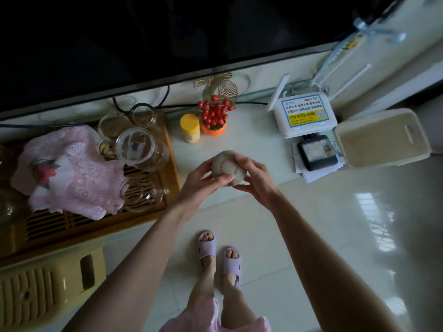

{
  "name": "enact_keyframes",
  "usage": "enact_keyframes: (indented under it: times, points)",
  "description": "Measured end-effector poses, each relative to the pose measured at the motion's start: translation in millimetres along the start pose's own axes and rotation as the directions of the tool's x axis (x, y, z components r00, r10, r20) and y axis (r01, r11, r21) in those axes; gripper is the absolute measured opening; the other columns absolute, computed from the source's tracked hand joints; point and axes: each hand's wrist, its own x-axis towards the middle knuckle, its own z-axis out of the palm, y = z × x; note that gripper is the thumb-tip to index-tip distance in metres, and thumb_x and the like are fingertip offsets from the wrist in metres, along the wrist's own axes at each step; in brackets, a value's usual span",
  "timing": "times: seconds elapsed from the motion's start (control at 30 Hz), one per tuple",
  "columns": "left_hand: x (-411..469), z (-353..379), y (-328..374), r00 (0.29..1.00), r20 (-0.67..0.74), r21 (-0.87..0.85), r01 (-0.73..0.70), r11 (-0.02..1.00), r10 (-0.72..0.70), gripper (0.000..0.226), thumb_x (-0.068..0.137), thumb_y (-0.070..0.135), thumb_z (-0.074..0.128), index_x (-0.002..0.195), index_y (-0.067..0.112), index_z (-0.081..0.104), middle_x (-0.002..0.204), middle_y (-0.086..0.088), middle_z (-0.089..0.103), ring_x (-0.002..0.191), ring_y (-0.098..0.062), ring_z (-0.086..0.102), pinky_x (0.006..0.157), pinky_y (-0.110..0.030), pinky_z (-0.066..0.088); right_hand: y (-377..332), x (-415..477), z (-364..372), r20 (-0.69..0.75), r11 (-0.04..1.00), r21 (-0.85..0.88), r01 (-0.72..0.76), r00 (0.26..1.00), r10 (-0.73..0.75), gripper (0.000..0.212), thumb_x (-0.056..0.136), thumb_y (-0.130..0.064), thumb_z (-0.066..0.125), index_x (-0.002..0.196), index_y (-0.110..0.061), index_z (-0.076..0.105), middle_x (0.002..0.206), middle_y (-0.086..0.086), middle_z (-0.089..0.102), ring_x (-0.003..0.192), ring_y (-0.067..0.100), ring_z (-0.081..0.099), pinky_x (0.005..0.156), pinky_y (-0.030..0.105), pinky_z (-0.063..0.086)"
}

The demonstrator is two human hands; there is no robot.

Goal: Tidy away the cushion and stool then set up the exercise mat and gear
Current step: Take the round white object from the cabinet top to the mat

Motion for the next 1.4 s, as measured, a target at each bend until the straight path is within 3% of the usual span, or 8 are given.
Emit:
enact_keyframes:
  times: [0.17,0.33,0.5,0.6,0.83,1.03,1.27,1.4]
  points:
    - [-5,46,4,0.989,0.144,0.103,0.025,0.994,-0.040,0.039,0.082,0.012,0.069,0.120,0.018,0.059,0.108,0.005,0.068,0.097,-0.004,0.065,0.077,-0.016,0.050,7,-44,-40,-0.113,0.995,0.093,0.044,0.993,-0.034,0.020,0.091,-0.043,0.056,0.097,-0.032,0.071,0.100,-0.007,0.070,0.108,0.020,0.062,0.092,0.042,0.052]
    - [-12,100,-3,0.962,0.257,0.192,0.038,0.981,-0.088,0.037,0.082,0.007,0.068,0.117,0.016,0.061,0.103,0.006,0.067,0.086,0.000,0.063,0.071,-0.013,0.051,23,-91,-81,-0.257,0.983,0.164,0.076,0.966,-0.032,0.026,0.090,-0.044,0.058,0.103,-0.025,0.070,0.109,0.002,0.070,0.108,0.023,0.064,0.086,0.041,0.054]
    - [-24,155,-18,0.921,0.361,0.255,0.051,0.966,-0.144,0.032,0.080,0.002,0.068,0.109,0.015,0.064,0.097,0.005,0.067,0.083,0.001,0.064,0.066,-0.014,0.050,48,-138,-120,-0.379,0.956,0.265,0.123,0.925,-0.014,0.021,0.089,-0.041,0.059,0.096,-0.026,0.072,0.107,0.001,0.071,0.107,0.023,0.064,0.087,0.041,0.054]
    - [-31,184,-34,0.885,0.423,0.326,0.051,0.944,-0.194,0.039,0.077,0.007,0.072,0.115,0.009,0.062,0.104,-0.003,0.066,0.089,-0.007,0.064,0.071,-0.019,0.052,67,-168,-140,-0.430,0.936,0.319,0.150,0.903,0.002,0.020,0.088,-0.042,0.060,0.094,-0.028,0.073,0.100,-0.005,0.072,0.102,0.020,0.066,0.083,0.039,0.055]
    - [-77,280,-105,0.806,0.501,0.453,0.065,0.889,-0.314,0.044,0.078,0.006,0.072,0.121,0.011,0.061,0.108,-0.005,0.065,0.087,-0.005,0.065,0.070,-0.018,0.052,150,-259,-206,-0.537,0.876,0.421,0.234,0.843,0.032,0.024,0.088,-0.044,0.060,0.100,-0.029,0.073,0.104,-0.006,0.072,0.101,0.019,0.067,0.077,0.034,0.055]
    - [-128,363,-170,0.719,0.573,0.538,0.032,0.843,-0.393,0.037,0.079,0.008,0.071,0.113,0.020,0.065,0.100,-0.001,0.065,0.085,-0.005,0.063,0.075,-0.021,0.054,221,-343,-258,-0.604,0.821,0.483,0.304,0.794,0.061,0.026,0.087,-0.044,0.061,0.102,-0.026,0.073,0.104,-0.004,0.072,0.098,0.021,0.068,0.070,0.031,0.054]
    - [-168,444,-251,0.636,0.595,0.621,0.022,0.783,-0.490,0.048,0.077,0.009,0.073,0.123,0.015,0.060,0.108,-0.004,0.065,0.088,-0.006,0.065,0.073,-0.020,0.052,302,-414,-312,-0.679,0.745,0.553,0.374,0.720,0.143,0.035,0.076,-0.049,0.066,0.101,-0.026,0.073,0.111,0.001,0.069,0.102,0.026,0.064,0.075,0.032,0.053]
    - [-181,479,-291,0.580,0.599,0.668,0.018,0.744,-0.552,0.048,0.078,0.007,0.071,0.124,0.015,0.059,0.108,-0.002,0.066,0.085,-0.003,0.065,0.073,-0.020,0.052,345,-439,-334,-0.706,0.701,0.585,0.408,0.681,0.193,0.031,0.086,-0.042,0.061,0.108,-0.022,0.070,0.118,0.005,0.067,0.111,0.028,0.062,0.084,0.037,0.053]
